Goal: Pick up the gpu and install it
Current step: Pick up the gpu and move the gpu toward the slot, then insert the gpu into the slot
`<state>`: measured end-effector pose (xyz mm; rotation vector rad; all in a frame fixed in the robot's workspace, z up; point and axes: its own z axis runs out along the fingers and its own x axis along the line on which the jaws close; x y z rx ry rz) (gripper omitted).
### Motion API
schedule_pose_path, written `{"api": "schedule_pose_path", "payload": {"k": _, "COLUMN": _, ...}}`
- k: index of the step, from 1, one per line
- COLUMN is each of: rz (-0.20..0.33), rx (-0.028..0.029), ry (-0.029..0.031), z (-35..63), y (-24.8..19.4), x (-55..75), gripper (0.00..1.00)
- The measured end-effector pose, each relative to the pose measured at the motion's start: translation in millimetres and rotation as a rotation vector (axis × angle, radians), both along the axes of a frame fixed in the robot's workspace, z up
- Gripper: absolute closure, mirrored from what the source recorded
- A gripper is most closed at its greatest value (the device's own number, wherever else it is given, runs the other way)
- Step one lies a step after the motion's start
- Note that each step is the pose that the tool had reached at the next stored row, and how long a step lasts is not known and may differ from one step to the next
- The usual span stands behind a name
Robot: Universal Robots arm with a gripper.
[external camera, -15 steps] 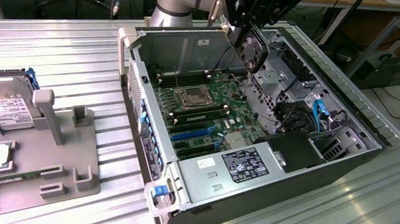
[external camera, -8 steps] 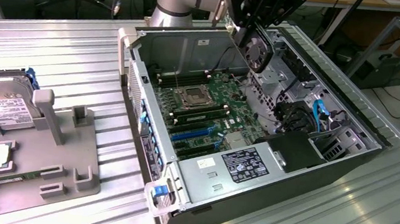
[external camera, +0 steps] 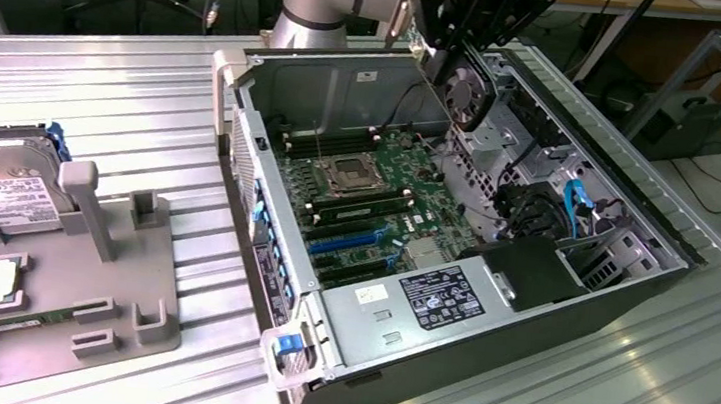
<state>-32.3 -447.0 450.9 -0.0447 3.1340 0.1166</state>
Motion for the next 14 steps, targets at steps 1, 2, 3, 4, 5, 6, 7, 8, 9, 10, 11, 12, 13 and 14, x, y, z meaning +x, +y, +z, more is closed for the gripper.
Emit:
{"api": "schedule_pose_path", "payload": {"k": 1, "rz": 0.0, "rx": 0.0, "ry": 0.0, "z": 0.0, "y": 0.0, "x": 0.0, "gripper": 0.72}}
{"api": "schedule_pose_path", "payload": {"k": 2, "rz": 0.0, "rx": 0.0, "ry": 0.0, "z": 0.0, "y": 0.0, "x": 0.0, "gripper": 0.72}}
{"api": "schedule_pose_path", "payload": {"k": 3, "rz": 0.0, "rx": 0.0, "ry": 0.0, "z": 0.0, "y": 0.0, "x": 0.0, "gripper": 0.72}}
{"api": "schedule_pose_path", "payload": {"k": 4, "rz": 0.0, "rx": 0.0, "ry": 0.0, "z": 0.0, "y": 0.0, "x": 0.0, "gripper": 0.72}}
{"api": "schedule_pose_path", "payload": {"k": 5, "rz": 0.0, "rx": 0.0, "ry": -0.0001, "z": 0.0, "y": 0.0, "x": 0.0, "gripper": 0.72}}
{"api": "schedule_pose_path", "payload": {"k": 6, "rz": 0.002, "rx": 0.0, "ry": -0.0001, "z": 0.0, "y": 0.0, "x": 0.0, "gripper": 0.72}}
{"api": "schedule_pose_path", "payload": {"k": 7, "rz": 0.015, "rx": 0.0, "ry": -0.0001, "z": 0.0, "y": 0.0, "x": 0.0, "gripper": 0.72}}
{"api": "schedule_pose_path", "payload": {"k": 8, "rz": 0.026, "rx": 0.0, "ry": 0.0, "z": 0.0, "y": 0.0, "x": 0.0, "gripper": 0.72}}
{"api": "schedule_pose_path", "payload": {"k": 9, "rz": 0.034, "rx": 0.0, "ry": 0.0, "z": 0.0, "y": 0.0, "x": 0.0, "gripper": 0.72}}
{"api": "schedule_pose_path", "payload": {"k": 10, "rz": 0.045, "rx": 0.0, "ry": 0.0, "z": 0.0, "y": 0.0, "x": 0.0, "gripper": 0.72}}
{"api": "schedule_pose_path", "payload": {"k": 11, "rz": 0.053, "rx": 0.0001, "ry": 0.0, "z": 0.0, "y": 0.0, "x": 0.0, "gripper": 0.72}}
{"api": "schedule_pose_path", "payload": {"k": 12, "rz": 0.061, "rx": 0.0, "ry": 0.0, "z": 0.0, "y": 0.0, "x": 0.0, "gripper": 0.72}}
{"api": "schedule_pose_path", "payload": {"k": 13, "rz": 0.069, "rx": 0.0001, "ry": 0.0, "z": 0.0, "y": 0.0, "x": 0.0, "gripper": 0.72}}
{"api": "schedule_pose_path", "payload": {"k": 14, "rz": 0.076, "rx": 0.0, "ry": 0.0, "z": 0.0, "y": 0.0, "x": 0.0, "gripper": 0.72}}
